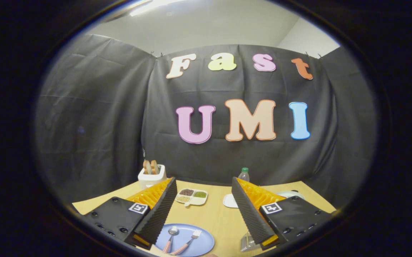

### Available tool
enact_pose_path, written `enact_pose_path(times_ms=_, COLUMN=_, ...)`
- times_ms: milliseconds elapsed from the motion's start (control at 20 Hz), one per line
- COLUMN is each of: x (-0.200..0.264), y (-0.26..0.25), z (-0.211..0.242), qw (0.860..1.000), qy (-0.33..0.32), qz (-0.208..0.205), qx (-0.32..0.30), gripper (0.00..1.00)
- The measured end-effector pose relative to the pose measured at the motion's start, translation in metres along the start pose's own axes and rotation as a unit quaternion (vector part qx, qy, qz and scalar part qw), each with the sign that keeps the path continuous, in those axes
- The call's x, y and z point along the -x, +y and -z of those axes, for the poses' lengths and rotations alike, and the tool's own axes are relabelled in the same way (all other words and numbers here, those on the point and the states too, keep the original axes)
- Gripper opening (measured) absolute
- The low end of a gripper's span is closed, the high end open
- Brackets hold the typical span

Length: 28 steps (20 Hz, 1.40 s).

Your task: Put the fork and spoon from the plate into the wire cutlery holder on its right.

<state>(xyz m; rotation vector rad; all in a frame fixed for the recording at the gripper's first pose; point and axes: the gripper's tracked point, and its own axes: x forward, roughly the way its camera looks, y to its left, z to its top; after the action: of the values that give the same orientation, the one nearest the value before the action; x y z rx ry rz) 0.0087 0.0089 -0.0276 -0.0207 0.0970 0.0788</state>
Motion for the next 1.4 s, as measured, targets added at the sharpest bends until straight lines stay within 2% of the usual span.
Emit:
enact_pose_path(times_ms=250, x=-0.004, y=0.021, z=0.043, qw=0.998, qy=0.057, qz=-0.027, qx=0.003, gripper=0.99)
enact_pose_path(times_ms=650, x=-0.009, y=0.034, z=0.118, qw=0.986, qy=0.163, qz=-0.037, qx=-0.003, gripper=0.99)
enact_pose_path(times_ms=1000, x=-0.001, y=0.036, z=0.190, qw=0.961, qy=0.275, qz=-0.029, qx=-0.009, gripper=0.99)
enact_pose_path(times_ms=1400, x=0.013, y=0.042, z=0.245, qw=0.933, qy=0.358, qz=-0.022, qx=-0.002, gripper=0.99)
